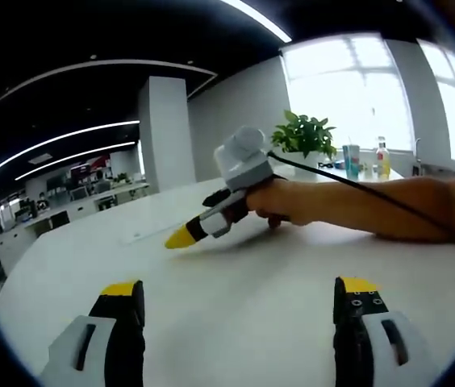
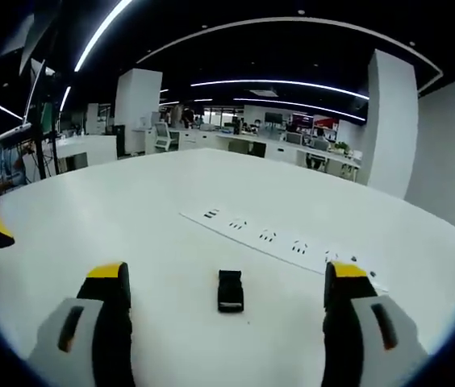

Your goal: Snap the two parts of the plastic buckle together until the buckle closes and remains connected.

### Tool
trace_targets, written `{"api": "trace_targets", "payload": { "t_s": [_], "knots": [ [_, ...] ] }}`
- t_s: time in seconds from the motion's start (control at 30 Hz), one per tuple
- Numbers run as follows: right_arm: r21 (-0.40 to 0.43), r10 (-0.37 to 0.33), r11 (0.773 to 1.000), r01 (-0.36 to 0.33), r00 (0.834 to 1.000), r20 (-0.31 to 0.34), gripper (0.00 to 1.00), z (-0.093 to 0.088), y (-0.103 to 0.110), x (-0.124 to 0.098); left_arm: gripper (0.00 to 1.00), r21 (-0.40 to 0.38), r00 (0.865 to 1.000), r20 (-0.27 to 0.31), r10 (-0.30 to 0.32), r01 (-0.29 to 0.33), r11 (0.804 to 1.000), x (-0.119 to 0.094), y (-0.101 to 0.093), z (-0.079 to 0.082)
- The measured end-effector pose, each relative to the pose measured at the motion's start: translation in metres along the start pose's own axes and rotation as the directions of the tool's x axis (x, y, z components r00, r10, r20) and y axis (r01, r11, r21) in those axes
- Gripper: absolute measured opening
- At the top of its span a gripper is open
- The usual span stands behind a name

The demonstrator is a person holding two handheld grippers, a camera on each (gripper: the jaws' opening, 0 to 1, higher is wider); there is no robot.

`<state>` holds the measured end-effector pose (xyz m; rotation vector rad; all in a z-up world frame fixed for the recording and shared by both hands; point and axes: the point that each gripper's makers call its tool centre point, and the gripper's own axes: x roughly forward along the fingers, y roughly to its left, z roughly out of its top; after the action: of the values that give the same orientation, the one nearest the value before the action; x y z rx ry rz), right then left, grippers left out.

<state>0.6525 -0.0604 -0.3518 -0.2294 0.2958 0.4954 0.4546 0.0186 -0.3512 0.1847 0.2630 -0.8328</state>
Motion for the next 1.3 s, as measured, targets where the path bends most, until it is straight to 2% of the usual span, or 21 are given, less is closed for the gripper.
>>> {"api": "trace_targets", "payload": {
  "t_s": [0.33, 0.43, 0.6, 0.7, 0.87, 0.97, 1.1, 1.2, 1.3],
  "knots": [
    [0.004, -0.029, 1.0, 0.029, 0.999, 0.035, 1.0, 0.005, -0.007, 0.001, 0.99, -0.001, 1.0, -0.003, 0.0, 0.0, 1.0, 0.0, 0.001, -0.001],
    [-0.062, -0.065, 0.996, 0.068, 0.996, 0.059, 1.0, 0.011, -0.012, -0.001, 0.99, 0.0, 1.0, -0.006, 0.003, -0.003, 1.0, 0.0, 0.001, -0.002],
    [-0.072, -0.081, 0.994, 0.086, 0.994, 0.075, 1.0, 0.013, -0.009, -0.007, 0.99, -0.004, 1.0, -0.014, 0.011, -0.011, 1.0, 0.0, 0.004, -0.005],
    [-0.063, -0.106, 0.992, 0.111, 0.991, 0.08, 0.94, 0.013, -0.012, -0.013, 0.99, -0.004, 1.0, -0.015, 0.012, -0.012, 1.0, 0.0, 0.006, -0.006],
    [-0.042, -0.15, 0.987, 0.155, 0.983, 0.105, 0.91, 0.016, -0.024, -0.028, 0.99, -0.004, 1.0, -0.012, 0.016, -0.016, 1.0, 0.0, 0.008, -0.005],
    [-0.046, -0.163, 0.985, 0.167, 0.983, 0.081, 0.86, 0.009, -0.027, -0.036, 0.99, -0.005, 1.0, -0.018, 0.018, -0.019, 1.0, -0.001, 0.009, -0.007],
    [0.009, -0.159, 0.987, 0.158, 0.984, 0.081, 0.81, 0.005, -0.031, -0.046, 0.99, -0.014, 0.999, -0.016, 0.027, -0.028, 1.0, -0.002, 0.015, -0.008],
    [0.02, -0.154, 0.988, 0.153, 0.985, 0.084, 0.81, 0.004, -0.035, -0.046, 0.99, -0.021, 0.999, -0.01, 0.032, -0.032, 0.999, -0.003, 0.017, -0.007],
    [0.028, -0.139, 0.99, 0.137, 0.988, 0.072, 0.83, -0.002, -0.028, -0.052, 0.99, -0.026, 0.999, -0.001, 0.036, -0.036, 0.999, -0.004, 0.019, -0.005]
  ]
}}
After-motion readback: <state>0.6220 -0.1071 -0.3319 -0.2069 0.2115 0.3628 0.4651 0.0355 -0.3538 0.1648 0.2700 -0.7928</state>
